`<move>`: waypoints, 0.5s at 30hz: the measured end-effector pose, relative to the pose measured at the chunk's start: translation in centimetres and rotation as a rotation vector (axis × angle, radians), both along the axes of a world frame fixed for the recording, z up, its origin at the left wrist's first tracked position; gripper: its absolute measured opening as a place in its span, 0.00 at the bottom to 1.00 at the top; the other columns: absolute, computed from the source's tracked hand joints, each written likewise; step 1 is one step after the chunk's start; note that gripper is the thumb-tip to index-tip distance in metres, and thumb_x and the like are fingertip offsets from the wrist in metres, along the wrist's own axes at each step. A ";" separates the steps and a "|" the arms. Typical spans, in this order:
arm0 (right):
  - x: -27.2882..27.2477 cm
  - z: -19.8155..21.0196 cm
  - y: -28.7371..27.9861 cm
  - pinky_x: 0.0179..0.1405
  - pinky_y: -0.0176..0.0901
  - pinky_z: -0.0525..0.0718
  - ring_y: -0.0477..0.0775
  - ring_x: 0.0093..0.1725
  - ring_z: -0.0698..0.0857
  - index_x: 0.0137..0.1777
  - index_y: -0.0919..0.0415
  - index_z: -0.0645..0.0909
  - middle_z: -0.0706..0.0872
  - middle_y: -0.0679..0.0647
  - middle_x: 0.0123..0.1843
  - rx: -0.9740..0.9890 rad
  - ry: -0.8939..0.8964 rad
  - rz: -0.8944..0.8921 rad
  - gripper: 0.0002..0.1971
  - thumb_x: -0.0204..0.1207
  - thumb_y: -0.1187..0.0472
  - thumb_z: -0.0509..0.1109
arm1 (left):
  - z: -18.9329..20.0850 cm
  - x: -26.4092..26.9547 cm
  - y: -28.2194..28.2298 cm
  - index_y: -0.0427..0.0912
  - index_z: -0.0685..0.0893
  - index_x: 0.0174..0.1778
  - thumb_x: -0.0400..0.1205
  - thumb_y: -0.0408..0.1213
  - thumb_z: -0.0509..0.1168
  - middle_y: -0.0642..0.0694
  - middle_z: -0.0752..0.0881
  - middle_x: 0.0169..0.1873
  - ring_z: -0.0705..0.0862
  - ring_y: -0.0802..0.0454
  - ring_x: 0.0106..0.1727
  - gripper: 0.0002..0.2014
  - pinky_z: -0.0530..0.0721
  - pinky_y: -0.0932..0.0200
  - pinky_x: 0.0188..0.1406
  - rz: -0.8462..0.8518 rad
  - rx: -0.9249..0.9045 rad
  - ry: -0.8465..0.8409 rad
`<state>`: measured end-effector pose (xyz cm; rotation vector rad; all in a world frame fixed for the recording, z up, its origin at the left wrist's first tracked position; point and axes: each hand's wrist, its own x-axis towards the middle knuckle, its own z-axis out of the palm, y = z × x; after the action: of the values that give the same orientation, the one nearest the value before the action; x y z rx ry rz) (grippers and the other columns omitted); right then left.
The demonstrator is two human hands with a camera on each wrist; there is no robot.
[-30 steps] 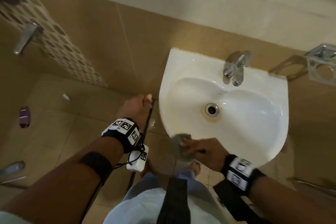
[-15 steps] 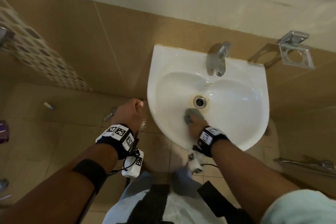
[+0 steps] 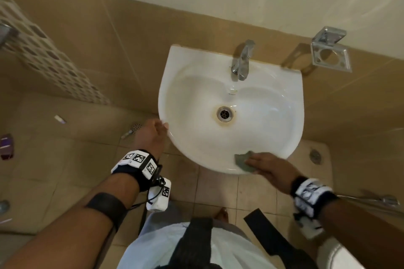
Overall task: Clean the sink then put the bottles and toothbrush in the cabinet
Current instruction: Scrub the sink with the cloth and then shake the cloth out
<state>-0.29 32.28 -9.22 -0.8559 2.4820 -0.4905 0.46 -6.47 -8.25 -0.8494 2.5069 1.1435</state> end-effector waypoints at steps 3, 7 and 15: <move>-3.3 1.2 7.0 0.74 0.27 0.70 0.45 0.66 0.81 0.65 0.50 0.87 0.88 0.54 0.65 -0.019 0.046 -0.108 0.16 0.78 0.56 0.73 | 0.1 1.0 2.9 0.42 0.79 0.71 0.89 0.44 0.58 0.42 0.86 0.65 0.84 0.38 0.66 0.17 0.77 0.52 0.62 0.072 0.015 -0.009; -0.8 -1.1 5.1 0.76 0.22 0.63 0.53 0.66 0.83 0.63 0.56 0.88 0.88 0.54 0.63 -0.198 0.068 -0.182 0.19 0.73 0.69 0.78 | -0.8 2.7 4.6 0.47 0.82 0.59 0.86 0.45 0.58 0.41 0.90 0.51 0.88 0.38 0.51 0.11 0.86 0.42 0.58 0.108 -0.002 -0.035; 3.4 -2.1 -18.5 0.77 0.39 0.67 0.62 0.75 0.79 0.72 0.58 0.83 0.81 0.60 0.75 -0.409 -0.228 -0.241 0.21 0.79 0.68 0.66 | 1.2 6.8 4.7 0.43 0.77 0.71 0.88 0.44 0.56 0.32 0.91 0.51 0.87 0.32 0.58 0.18 0.83 0.46 0.59 0.212 -0.220 -0.016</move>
<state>3.07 13.74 -11.28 -0.6024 2.3155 -1.1421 7.26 -1.80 -7.09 -1.2016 2.6124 0.9240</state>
